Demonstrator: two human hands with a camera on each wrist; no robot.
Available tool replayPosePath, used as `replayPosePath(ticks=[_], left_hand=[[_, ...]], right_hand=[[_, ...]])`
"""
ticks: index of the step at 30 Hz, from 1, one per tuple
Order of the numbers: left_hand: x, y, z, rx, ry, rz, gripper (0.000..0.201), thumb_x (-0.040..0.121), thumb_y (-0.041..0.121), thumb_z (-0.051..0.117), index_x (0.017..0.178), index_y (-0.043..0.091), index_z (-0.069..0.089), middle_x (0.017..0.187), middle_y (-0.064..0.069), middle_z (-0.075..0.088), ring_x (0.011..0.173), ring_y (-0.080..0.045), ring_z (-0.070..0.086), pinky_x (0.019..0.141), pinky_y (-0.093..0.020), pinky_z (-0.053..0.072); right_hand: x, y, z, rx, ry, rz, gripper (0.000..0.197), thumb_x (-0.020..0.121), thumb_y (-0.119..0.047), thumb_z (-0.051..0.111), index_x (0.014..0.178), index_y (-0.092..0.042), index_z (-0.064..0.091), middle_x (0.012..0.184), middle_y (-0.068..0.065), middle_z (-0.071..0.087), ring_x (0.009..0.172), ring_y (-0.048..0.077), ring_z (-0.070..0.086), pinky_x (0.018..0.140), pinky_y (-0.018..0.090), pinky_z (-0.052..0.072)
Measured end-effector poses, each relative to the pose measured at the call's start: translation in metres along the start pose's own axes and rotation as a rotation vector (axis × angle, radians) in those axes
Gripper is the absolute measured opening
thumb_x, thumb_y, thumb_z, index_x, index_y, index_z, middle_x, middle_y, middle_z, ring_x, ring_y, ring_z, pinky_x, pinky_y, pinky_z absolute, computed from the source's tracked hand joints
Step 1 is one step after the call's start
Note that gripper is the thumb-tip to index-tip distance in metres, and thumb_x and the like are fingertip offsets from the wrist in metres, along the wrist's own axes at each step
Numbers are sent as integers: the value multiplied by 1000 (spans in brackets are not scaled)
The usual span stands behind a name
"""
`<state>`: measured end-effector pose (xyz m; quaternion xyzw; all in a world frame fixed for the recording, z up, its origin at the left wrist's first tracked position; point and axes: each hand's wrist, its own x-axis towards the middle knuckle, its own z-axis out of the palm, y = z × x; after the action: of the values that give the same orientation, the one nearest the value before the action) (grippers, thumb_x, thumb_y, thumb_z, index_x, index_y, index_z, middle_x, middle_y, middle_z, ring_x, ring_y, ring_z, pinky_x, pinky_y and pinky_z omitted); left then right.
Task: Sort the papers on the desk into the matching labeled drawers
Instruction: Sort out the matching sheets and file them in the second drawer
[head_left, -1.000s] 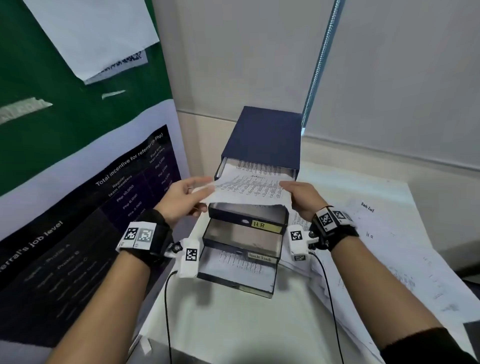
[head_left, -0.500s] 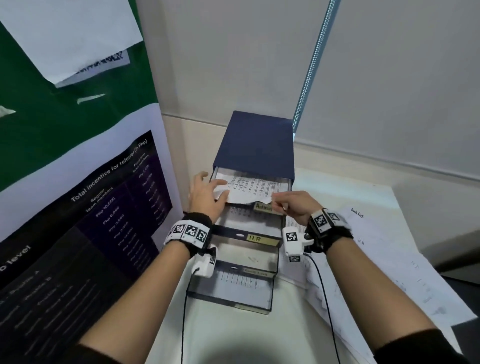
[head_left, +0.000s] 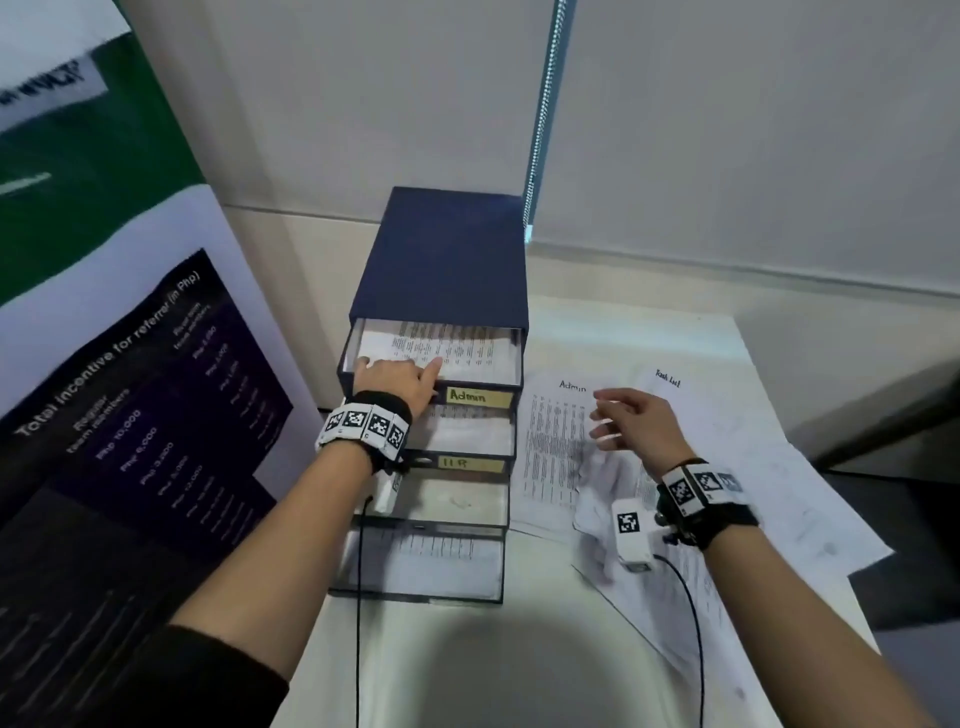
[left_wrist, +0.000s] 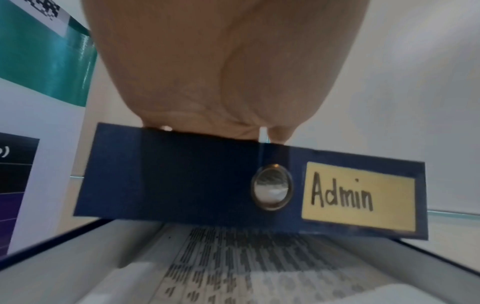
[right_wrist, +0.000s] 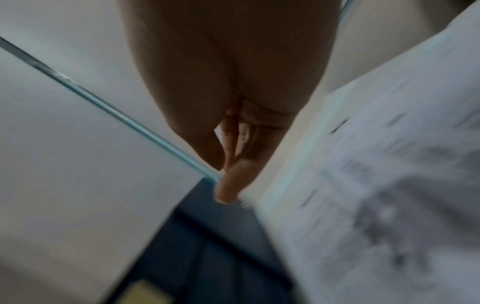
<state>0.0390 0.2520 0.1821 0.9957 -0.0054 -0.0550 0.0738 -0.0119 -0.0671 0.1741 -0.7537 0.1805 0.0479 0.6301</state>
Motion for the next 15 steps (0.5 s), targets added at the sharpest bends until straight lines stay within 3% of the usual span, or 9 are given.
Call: replayPosePath(ticks=[2,4,5,8,10,12,15], left_hand=[[2,12,-1,8,47,-12,56,101,51,25,113,19,70,121,-10,66,114,-30,58,111,-47,25],[-3,35,-4,-34,191,19,37,97,43,44,120,24,66,131,-7,59,122,-29,51,109,-46,27],[-9,51,-5,-77,273,52,32,95,39,52,121,25,65,131,-6,57,124,-28,48,109,-45,27],[-36,109,7,-273,391,226,24,92,33,57,112,28,67,118,0,56,116,-20,46,104,-39,28],[-51,145,38,-381,231,328,21,92,31,58,110,28,68,114,4,55,112,-15,46,103,-38,30],[-60,174,81,-443,-61,348,24,91,25,61,115,24,67,117,1,60,113,-17,52,104,-40,40],[-69,206,138,-416,-464,211,42,92,22,62,134,18,56,135,-6,56,124,-24,54,107,-38,43]], right_hand=[[9,45,-46,-238,71,95,29,93,-10,62,120,0,65,96,16,71,75,25,72,71,36,60],[12,90,-87,-705,73,247,45,94,-24,62,134,-4,56,125,16,64,111,31,64,98,39,50],[9,110,-103,-891,63,324,51,94,-28,60,139,-4,50,136,16,56,123,31,56,104,38,44],[-6,167,-123,-1085,-54,482,54,93,-34,58,136,-4,45,139,17,51,121,32,54,96,37,48],[-15,196,-118,-1142,-164,452,56,93,-40,55,136,-5,45,141,17,44,119,35,54,94,37,48],[-26,206,-110,-1177,-254,358,55,94,-41,53,137,-8,46,143,16,39,122,37,52,99,39,45],[-28,207,-122,-988,-200,228,39,92,-32,58,125,-11,65,131,13,59,112,30,61,92,31,47]])
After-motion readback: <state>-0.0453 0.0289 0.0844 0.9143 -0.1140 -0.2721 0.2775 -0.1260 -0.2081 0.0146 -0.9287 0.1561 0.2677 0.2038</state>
